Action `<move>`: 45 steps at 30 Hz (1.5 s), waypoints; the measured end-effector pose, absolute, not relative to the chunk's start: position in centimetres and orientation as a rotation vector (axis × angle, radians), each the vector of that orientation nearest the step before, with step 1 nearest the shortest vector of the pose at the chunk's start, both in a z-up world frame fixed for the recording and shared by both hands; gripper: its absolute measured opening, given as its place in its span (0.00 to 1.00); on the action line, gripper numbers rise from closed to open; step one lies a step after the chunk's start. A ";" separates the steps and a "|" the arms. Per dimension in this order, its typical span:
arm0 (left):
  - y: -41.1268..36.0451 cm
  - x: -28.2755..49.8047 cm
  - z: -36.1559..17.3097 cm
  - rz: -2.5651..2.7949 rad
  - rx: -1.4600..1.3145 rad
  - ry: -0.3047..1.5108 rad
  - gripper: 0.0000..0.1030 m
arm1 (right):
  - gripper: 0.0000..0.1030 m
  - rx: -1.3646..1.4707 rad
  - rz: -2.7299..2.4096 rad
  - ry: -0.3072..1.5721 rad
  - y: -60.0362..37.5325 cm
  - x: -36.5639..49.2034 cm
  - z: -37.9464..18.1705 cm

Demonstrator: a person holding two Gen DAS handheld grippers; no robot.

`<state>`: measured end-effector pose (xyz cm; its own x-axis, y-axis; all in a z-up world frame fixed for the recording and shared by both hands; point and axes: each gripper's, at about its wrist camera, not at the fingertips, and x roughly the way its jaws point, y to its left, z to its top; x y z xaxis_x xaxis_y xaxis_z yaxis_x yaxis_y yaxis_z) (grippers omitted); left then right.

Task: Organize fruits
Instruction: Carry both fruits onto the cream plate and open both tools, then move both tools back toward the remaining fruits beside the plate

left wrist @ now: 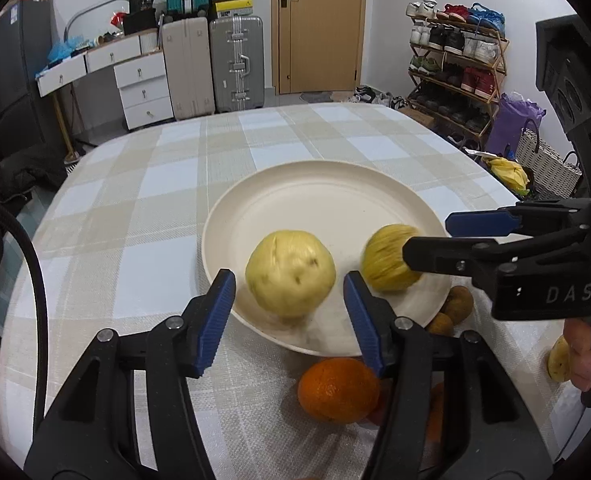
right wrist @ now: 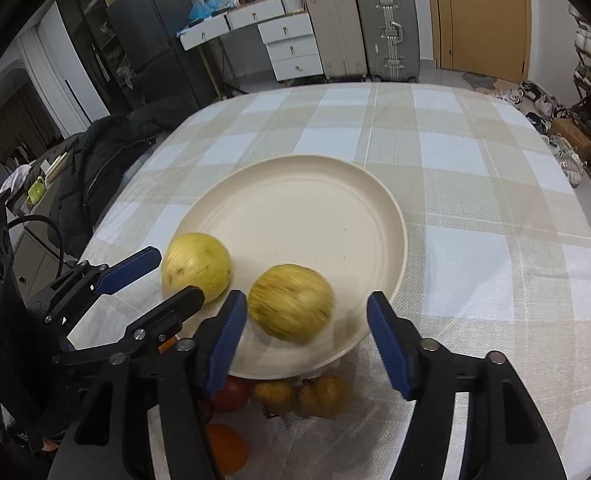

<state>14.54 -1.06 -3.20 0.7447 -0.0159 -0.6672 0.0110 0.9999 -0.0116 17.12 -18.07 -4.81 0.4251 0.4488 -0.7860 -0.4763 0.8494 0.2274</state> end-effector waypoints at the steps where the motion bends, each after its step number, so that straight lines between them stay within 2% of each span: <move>1: -1.0 14.2 -2.9 -0.009 -0.005 0.723 0.60 | 0.65 -0.033 0.576 0.964 -18.3 17.0 -4.5; 2: -0.8 13.8 -2.6 -0.001 -0.007 0.710 0.65 | 0.66 -0.030 0.574 0.957 -18.4 16.8 -4.2; 3: -0.7 13.4 -2.4 0.004 -0.012 0.700 0.68 | 0.71 -0.023 0.574 0.949 -18.7 16.7 -4.0; 5: -0.4 12.6 -1.8 0.007 -0.019 0.683 0.80 | 0.80 0.004 0.582 0.926 -19.2 16.3 -3.4; 7: -0.2 11.7 -1.3 0.015 -0.024 0.664 0.84 | 0.92 0.026 0.578 0.906 -19.8 15.9 -3.0; 9: 0.1 10.8 -0.8 0.015 -0.036 0.652 0.85 | 0.97 0.036 0.566 0.888 -20.2 15.6 -2.8; 12: 0.6 9.4 -0.4 0.010 -0.064 0.642 1.00 | 1.00 0.041 0.575 0.876 -20.6 15.1 -2.7; 33: -0.7 3.1 0.9 0.004 -0.078 0.600 0.99 | 1.00 0.048 0.604 0.825 -23.3 10.3 -2.5; 45: -1.4 2.6 0.6 -0.007 -0.089 0.621 0.99 | 1.00 -0.018 0.590 0.820 -23.7 8.5 -2.5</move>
<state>2.65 -1.39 0.55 0.8136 -0.0329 -0.5804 -0.0206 0.9961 -0.0853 8.47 -23.70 -2.49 0.5318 0.4879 -0.6922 -0.5016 0.8400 0.2066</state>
